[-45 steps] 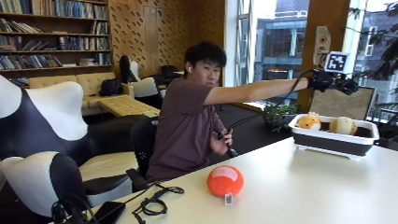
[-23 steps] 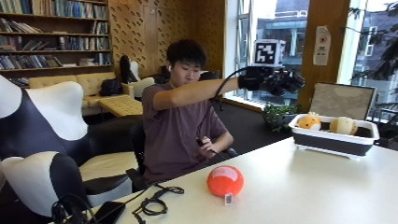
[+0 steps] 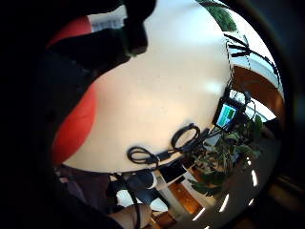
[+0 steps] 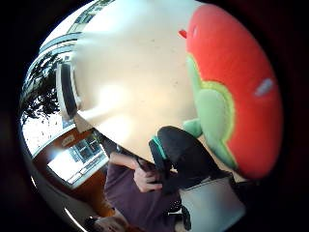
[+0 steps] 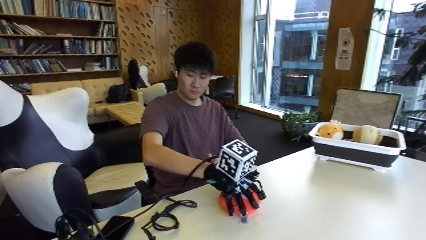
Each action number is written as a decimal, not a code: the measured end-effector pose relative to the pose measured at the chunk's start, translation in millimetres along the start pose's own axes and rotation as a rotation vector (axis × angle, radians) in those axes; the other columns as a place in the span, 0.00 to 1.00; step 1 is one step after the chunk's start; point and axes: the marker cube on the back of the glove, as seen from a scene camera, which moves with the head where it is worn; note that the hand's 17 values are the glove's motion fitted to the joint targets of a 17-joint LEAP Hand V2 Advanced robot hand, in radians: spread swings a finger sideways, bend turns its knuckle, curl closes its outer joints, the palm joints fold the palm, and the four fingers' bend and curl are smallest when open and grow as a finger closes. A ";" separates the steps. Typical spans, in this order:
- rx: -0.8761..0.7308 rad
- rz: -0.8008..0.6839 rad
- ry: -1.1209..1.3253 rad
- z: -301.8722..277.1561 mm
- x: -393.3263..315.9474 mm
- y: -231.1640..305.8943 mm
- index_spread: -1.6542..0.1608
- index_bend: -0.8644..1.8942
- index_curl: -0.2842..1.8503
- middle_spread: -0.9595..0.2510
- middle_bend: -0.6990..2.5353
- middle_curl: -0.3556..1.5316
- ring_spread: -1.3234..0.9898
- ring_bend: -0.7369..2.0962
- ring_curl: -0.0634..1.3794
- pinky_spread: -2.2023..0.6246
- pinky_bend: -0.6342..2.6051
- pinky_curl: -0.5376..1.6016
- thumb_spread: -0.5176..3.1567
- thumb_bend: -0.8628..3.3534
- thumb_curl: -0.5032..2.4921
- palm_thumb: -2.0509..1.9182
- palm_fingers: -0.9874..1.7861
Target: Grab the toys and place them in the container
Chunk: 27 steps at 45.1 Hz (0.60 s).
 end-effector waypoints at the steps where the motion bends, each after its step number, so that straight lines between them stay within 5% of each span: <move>1: 0.031 -0.003 -0.006 1.6 -0.8 -0.8 0.78 0.35 0.21 0.87 0.24 0.31 0.60 0.44 0.29 0.80 0.56 0.43 0.47 0.20 0.28 0.52 0.28; 9: 0.294 -0.039 -0.011 -4.6 -4.4 -17.1 0.77 0.37 0.22 0.81 0.31 0.33 0.53 0.58 0.33 0.74 0.54 0.41 0.49 0.23 0.30 0.58 0.53; 15: 0.302 -0.058 -0.015 -38.3 -19.2 -30.5 0.74 0.42 0.24 0.67 0.38 0.38 0.47 0.64 0.39 0.70 0.56 0.42 0.45 0.26 0.35 0.66 0.72; 27: 0.442 -0.140 -0.020 -206.4 -115.5 -50.3 0.71 0.51 0.31 0.58 0.50 0.49 0.42 0.69 0.47 0.67 0.54 0.45 0.36 0.25 0.40 0.67 0.75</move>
